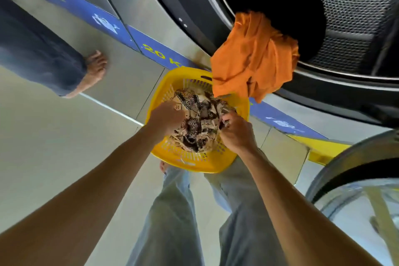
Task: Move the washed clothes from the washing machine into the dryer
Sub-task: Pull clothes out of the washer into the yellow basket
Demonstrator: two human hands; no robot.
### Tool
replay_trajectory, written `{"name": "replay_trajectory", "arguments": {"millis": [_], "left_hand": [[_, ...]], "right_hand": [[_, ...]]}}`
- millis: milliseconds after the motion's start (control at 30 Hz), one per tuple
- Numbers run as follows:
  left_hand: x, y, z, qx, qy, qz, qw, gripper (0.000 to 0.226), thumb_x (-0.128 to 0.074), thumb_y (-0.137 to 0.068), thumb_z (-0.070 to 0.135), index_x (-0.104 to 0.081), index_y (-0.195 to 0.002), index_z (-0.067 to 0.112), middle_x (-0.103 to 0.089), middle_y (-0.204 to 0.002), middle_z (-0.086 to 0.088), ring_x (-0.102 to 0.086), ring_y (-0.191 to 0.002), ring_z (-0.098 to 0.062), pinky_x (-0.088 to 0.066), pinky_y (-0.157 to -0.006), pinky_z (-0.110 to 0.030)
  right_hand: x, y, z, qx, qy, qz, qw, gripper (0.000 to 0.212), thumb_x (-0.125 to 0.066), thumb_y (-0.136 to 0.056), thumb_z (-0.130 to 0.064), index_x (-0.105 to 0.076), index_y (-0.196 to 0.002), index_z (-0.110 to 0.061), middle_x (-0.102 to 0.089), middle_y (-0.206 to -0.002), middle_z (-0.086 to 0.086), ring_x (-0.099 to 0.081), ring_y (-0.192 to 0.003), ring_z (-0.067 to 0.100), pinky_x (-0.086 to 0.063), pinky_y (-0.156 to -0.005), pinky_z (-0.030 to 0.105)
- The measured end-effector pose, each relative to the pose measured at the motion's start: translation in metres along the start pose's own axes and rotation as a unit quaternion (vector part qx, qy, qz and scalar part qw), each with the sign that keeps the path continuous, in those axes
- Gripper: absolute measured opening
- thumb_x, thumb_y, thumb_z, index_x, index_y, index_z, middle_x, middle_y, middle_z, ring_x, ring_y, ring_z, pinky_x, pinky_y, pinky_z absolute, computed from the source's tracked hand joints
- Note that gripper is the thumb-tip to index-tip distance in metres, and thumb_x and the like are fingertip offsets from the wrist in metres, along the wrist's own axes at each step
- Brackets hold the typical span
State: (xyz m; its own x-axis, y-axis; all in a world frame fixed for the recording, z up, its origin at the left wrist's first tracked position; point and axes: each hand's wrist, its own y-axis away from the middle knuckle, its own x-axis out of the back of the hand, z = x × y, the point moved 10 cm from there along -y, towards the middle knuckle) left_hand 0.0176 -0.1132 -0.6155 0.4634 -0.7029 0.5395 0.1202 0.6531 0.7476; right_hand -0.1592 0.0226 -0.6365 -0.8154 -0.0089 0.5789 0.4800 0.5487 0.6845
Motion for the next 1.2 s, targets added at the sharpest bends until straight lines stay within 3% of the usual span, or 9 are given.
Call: {"name": "replay_trajectory", "arguments": {"millis": [200,333,433,533,600,667,733,1000,1200], "left_hand": [[0.037,-0.011,0.024,-0.121,-0.149,0.096,0.977,0.057,-0.049,-0.077,0.034,-0.058,-0.132,0.024,-0.059,-0.130,-0.018,-0.049,-0.127,-0.035,-0.033,-0.109,-0.038],[0.022,-0.022,0.007,-0.113,-0.216,0.074,0.967,0.057,-0.051,-0.079,0.024,-0.054,-0.135,0.030,-0.045,-0.128,-0.021,-0.042,-0.125,-0.042,-0.033,-0.107,-0.046],[0.012,-0.025,-0.008,-0.082,-0.207,0.059,0.973,0.066,-0.053,-0.083,0.013,-0.041,-0.144,0.034,-0.035,-0.138,-0.020,-0.041,-0.126,-0.045,-0.038,-0.104,-0.048],[0.010,-0.033,-0.029,-0.064,-0.202,0.053,0.976,0.082,-0.053,-0.083,0.006,-0.022,-0.153,0.035,-0.040,-0.138,-0.026,-0.047,-0.122,-0.047,-0.043,-0.097,-0.045],[0.011,-0.037,-0.037,-0.077,-0.219,0.050,0.971,0.090,-0.053,-0.081,0.002,-0.015,-0.154,0.038,-0.050,-0.132,-0.029,-0.052,-0.116,-0.048,-0.046,-0.092,-0.045],[0.012,-0.042,-0.040,-0.095,-0.224,0.057,0.968,0.093,-0.051,-0.080,-0.003,-0.015,-0.154,0.041,-0.056,-0.128,-0.026,-0.055,-0.111,-0.048,-0.049,-0.090,-0.047],[0.013,-0.045,-0.043,-0.105,-0.222,0.061,0.967,0.090,-0.048,-0.084,-0.004,-0.015,-0.153,0.044,-0.057,-0.129,-0.025,-0.057,-0.108,-0.047,-0.051,-0.089,-0.048],[0.007,-0.051,-0.047,-0.117,-0.263,0.013,0.958,0.088,-0.051,-0.086,0.000,-0.015,-0.152,0.045,-0.048,-0.146,-0.018,-0.054,-0.120,-0.043,-0.045,-0.088,-0.036],[-0.018,0.003,-0.047,-0.141,-0.323,-0.041,0.935,0.088,-0.051,-0.087,0.001,-0.012,-0.152,0.047,-0.052,-0.142,-0.020,-0.060,-0.111,-0.042,-0.048,-0.076,-0.033]], "right_hand": [[0.026,0.001,0.028,-0.010,0.029,0.126,0.992,0.047,-0.057,-0.081,-0.018,-0.059,-0.126,-0.029,-0.048,-0.132,0.012,-0.046,-0.122,0.031,-0.044,-0.090,0.037],[-0.001,-0.005,0.048,-0.045,0.024,0.064,0.997,0.066,-0.060,-0.088,-0.029,-0.034,-0.148,-0.041,-0.014,-0.161,0.016,-0.034,-0.138,0.041,-0.044,-0.100,0.046],[-0.031,-0.011,0.055,-0.054,-0.004,0.002,0.999,0.080,-0.063,-0.089,-0.033,-0.017,-0.153,-0.044,0.001,-0.163,0.017,-0.049,-0.129,0.044,-0.051,-0.096,0.044],[-0.039,-0.015,0.061,-0.069,-0.010,0.010,0.998,0.085,-0.062,-0.088,-0.021,-0.013,-0.153,-0.047,-0.019,-0.155,0.019,-0.062,-0.108,0.042,-0.048,-0.074,0.034],[-0.035,-0.020,0.065,-0.071,-0.012,0.044,0.996,0.091,-0.059,-0.086,-0.009,-0.011,-0.152,-0.048,-0.047,-0.131,0.021,-0.062,-0.089,0.040,-0.041,-0.062,0.030],[-0.038,-0.026,0.073,-0.067,-0.014,0.052,0.996,0.099,-0.054,-0.084,-0.001,-0.003,-0.152,-0.050,-0.062,-0.100,0.020,-0.059,-0.071,0.034,-0.043,-0.052,0.034],[-0.049,-0.031,0.082,-0.072,-0.023,0.037,0.996,0.105,-0.052,-0.083,0.004,0.005,-0.151,-0.053,-0.063,-0.083,0.018,-0.061,-0.065,0.033,-0.054,-0.055,0.044],[-0.052,-0.013,0.097,-0.056,-0.094,0.036,0.993,0.104,-0.052,-0.085,0.005,0.004,-0.151,-0.052,-0.066,-0.086,0.021,-0.065,-0.069,0.034,-0.058,-0.062,0.048],[-0.063,0.066,0.136,-0.096,-0.124,0.053,0.986,0.103,-0.053,-0.085,0.007,0.001,-0.154,-0.047,-0.061,-0.081,0.015,-0.059,-0.061,0.027,-0.041,-0.046,0.030]]}}
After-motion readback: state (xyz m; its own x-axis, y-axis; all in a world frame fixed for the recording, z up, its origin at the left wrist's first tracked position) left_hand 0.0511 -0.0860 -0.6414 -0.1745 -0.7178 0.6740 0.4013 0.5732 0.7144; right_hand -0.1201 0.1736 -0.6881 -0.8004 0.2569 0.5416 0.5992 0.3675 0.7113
